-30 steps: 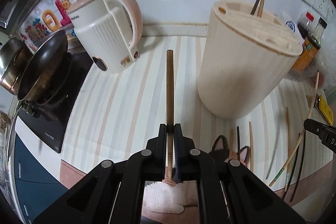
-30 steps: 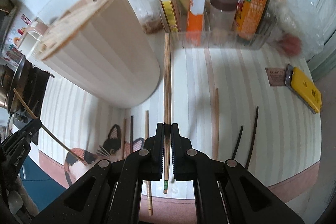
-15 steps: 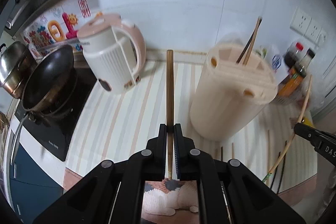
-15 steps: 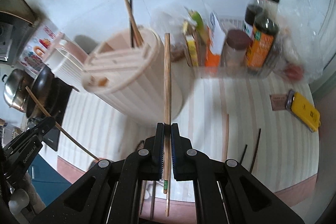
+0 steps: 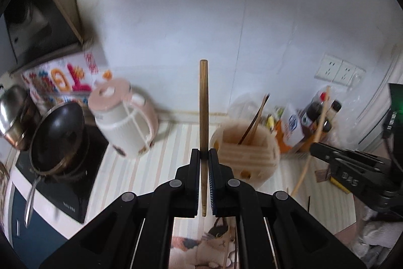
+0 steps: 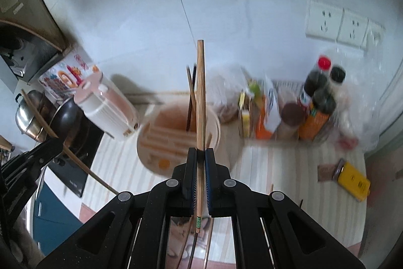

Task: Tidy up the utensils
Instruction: 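Lift both wooden chopsticks and carry them over the beige holder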

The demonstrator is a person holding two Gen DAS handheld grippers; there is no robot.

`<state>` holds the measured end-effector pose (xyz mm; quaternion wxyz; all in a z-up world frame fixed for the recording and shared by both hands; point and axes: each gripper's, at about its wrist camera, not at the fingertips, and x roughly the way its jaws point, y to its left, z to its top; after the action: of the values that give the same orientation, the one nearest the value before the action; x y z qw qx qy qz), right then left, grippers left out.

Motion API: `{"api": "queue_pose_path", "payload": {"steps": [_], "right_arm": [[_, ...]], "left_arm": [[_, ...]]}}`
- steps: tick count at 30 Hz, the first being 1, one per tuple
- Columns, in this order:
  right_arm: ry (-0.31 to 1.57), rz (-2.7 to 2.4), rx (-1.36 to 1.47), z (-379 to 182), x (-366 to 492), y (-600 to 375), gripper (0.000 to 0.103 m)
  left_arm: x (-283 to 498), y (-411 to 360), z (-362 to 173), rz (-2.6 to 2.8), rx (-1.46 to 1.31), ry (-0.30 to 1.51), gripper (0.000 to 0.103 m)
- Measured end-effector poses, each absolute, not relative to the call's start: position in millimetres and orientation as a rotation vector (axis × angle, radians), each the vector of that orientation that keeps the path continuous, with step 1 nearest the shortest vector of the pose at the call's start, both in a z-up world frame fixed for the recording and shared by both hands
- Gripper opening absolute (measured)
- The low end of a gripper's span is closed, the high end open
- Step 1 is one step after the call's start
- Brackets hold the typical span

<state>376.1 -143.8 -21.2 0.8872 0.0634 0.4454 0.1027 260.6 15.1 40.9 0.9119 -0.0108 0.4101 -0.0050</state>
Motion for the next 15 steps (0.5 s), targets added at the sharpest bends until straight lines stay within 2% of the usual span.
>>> {"api": "queue_pose_path", "payload": {"steps": [7, 15], "right_arm": [[0.866, 0.183, 0.127, 12, 410, -142, 0.006], [0.815, 0.127, 0.196, 27, 449, -148, 0.006]], "left_arm": [[289, -1, 70, -0.029, -0.015, 0.788, 0.004], [335, -14, 73, -0.003, -0.018, 0.766, 0.004]]}}
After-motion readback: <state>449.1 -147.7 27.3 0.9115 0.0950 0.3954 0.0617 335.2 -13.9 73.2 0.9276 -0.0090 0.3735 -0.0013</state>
